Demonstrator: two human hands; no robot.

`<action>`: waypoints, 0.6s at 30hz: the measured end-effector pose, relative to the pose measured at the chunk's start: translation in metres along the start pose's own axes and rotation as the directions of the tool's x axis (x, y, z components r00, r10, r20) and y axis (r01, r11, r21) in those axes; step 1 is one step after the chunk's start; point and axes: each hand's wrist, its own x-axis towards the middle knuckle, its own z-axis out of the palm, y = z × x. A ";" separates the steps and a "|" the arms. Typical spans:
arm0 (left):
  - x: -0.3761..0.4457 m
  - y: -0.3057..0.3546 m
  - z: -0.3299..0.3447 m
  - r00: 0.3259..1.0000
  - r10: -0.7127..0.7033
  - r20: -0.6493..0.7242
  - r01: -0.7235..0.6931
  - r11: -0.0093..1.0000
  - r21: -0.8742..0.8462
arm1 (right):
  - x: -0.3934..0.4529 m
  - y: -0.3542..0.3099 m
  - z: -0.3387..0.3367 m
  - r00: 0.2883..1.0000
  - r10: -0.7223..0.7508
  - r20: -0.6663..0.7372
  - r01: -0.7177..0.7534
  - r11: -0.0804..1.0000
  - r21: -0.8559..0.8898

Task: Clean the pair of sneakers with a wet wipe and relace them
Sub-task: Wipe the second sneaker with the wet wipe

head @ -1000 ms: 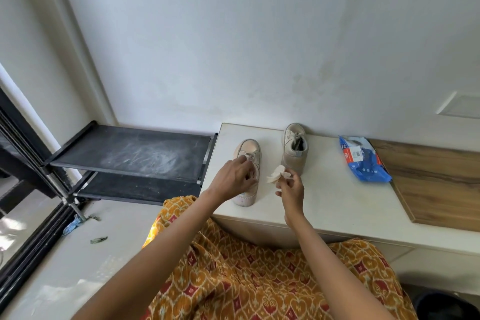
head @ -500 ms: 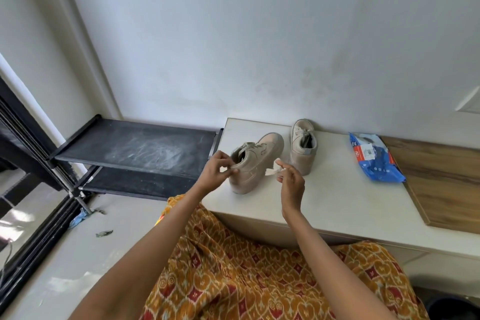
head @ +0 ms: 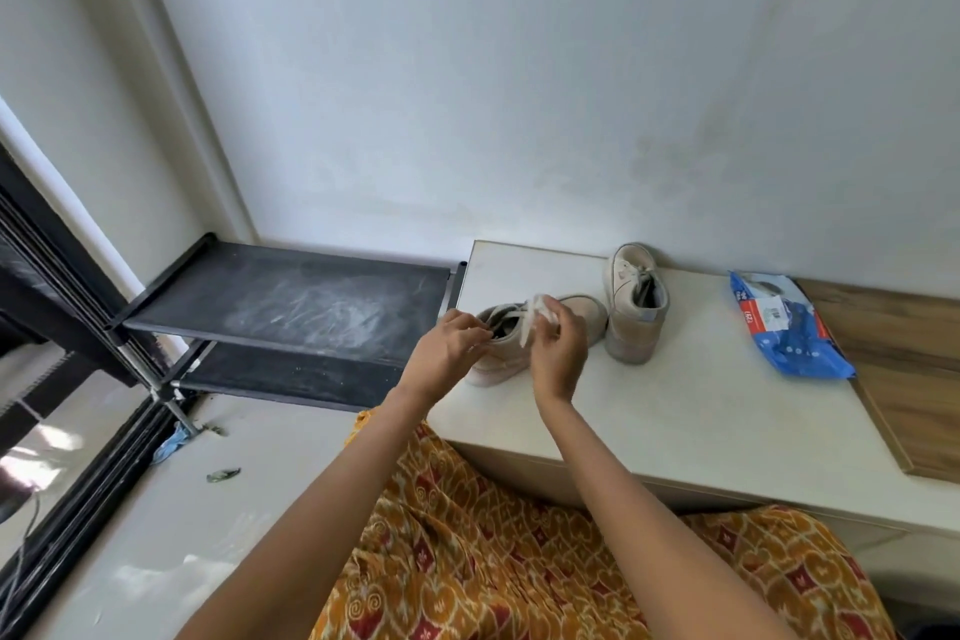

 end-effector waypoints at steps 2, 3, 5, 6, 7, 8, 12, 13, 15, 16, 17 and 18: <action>-0.002 0.002 0.005 0.999 0.015 -0.033 -0.014 1.000 0.021 | -0.005 0.011 -0.003 0.982 0.143 -0.123 -0.136 0.989 0.061; -0.003 0.002 0.008 0.999 0.018 -0.043 -0.017 1.000 0.023 | -0.007 0.015 -0.003 0.981 0.150 -0.126 -0.144 0.988 0.058; -0.001 0.001 0.008 0.997 0.035 -0.068 -0.033 0.999 0.022 | -0.012 0.014 -0.001 0.999 0.014 -0.045 -0.014 1.000 -0.003; 0.000 -0.001 0.007 0.996 0.044 -0.073 -0.042 0.999 0.023 | -0.015 0.011 0.001 0.998 -0.058 0.009 0.059 0.998 -0.031; 0.001 -0.001 0.006 0.996 0.051 -0.070 -0.049 0.998 0.024 | -0.018 0.009 0.003 0.995 -0.092 0.049 0.095 0.994 -0.047; 0.002 -0.002 0.006 0.996 0.055 -0.065 -0.054 0.998 0.026 | -0.022 0.009 0.004 0.993 -0.095 0.072 0.099 0.993 -0.060; -0.001 0.000 0.006 0.997 0.044 -0.058 -0.043 0.999 0.018 | -0.033 0.025 -0.002 0.993 -0.033 0.110 0.044 0.994 -0.101; 0.000 0.001 0.004 0.997 0.042 -0.059 -0.041 0.999 0.015 | -0.031 0.028 -0.004 0.991 -0.039 0.124 0.055 0.990 -0.126; 0.003 0.006 -0.001 0.998 0.048 -0.044 -0.047 0.999 0.025 | -0.023 0.027 -0.006 0.991 -0.028 0.134 0.051 0.983 -0.175; 0.005 0.009 -0.001 0.998 0.055 -0.033 -0.054 0.998 0.030 | -0.019 0.025 -0.007 0.993 -0.007 0.115 0.027 0.984 -0.177; 0.008 0.013 -0.001 0.998 0.059 -0.027 -0.058 0.998 0.038 | -0.015 0.022 -0.006 0.997 0.018 0.079 -0.005 0.986 -0.164; 0.010 0.017 0.000 0.998 0.055 -0.028 -0.054 0.998 0.042 | -0.012 0.018 -0.005 0.998 0.048 0.039 -0.041 0.988 -0.151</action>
